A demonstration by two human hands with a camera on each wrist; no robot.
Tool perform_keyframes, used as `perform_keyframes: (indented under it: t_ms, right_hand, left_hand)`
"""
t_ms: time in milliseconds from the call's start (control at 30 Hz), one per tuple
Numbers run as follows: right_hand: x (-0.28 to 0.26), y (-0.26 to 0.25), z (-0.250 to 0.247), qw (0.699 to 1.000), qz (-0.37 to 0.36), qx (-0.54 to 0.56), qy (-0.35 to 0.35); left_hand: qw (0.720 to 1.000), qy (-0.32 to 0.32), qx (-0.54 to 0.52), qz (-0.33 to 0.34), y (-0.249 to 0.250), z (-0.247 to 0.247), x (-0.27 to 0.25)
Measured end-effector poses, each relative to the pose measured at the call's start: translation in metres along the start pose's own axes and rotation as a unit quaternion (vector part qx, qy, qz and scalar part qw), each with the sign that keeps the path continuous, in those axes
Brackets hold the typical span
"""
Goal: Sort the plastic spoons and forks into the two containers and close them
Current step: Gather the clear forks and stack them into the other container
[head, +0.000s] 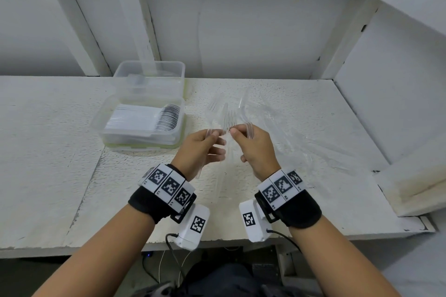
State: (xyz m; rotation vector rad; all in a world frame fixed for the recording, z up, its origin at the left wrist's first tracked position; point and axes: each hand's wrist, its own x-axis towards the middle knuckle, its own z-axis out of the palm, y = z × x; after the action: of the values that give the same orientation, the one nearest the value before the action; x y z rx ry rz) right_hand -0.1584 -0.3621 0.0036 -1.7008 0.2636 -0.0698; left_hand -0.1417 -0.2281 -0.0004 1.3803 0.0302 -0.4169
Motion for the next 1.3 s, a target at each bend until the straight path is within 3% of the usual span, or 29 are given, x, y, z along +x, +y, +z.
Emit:
perform_keyframes:
  t_ms: [133,233,400,733,1000,1100,1200,1300]
  right_hand:
    - [0.004,-0.005,-0.005,0.999,-0.003,0.036,0.021]
    - [0.008,-0.006,-0.005,0.996,0.005,0.078,0.034]
    - [0.009,-0.001,0.001,0.993,-0.003,0.104,0.058]
    - [0.012,0.008,0.005,0.994,0.002,0.101,0.034]
    - [0.015,0.005,-0.001,0.997,0.006,0.067,-0.030]
    - [0.018,0.003,-0.003,0.998,0.015,0.053,-0.025]
    - [0.020,0.003,-0.004,0.997,0.047,0.066,0.006]
    - [0.018,0.006,-0.003,0.998,0.028,0.055,0.016]
  left_hand:
    - [0.995,0.019,0.098,-0.020,-0.001,-0.001,-0.003]
    - [0.988,-0.003,0.154,-0.020,0.000,0.001,-0.008]
    - [0.986,-0.139,0.014,-0.088,0.008,0.003,-0.015]
    - [0.989,-0.132,0.039,-0.044,0.004,0.001,-0.012]
    - [0.964,-0.204,0.057,-0.161,0.006,0.000,-0.007]
    - [0.972,-0.177,0.039,-0.150,0.004,-0.003,-0.005]
    - [0.990,-0.107,0.030,-0.089,0.001,-0.002,0.000]
    - [0.998,-0.046,0.001,-0.047,-0.001,0.002,0.004]
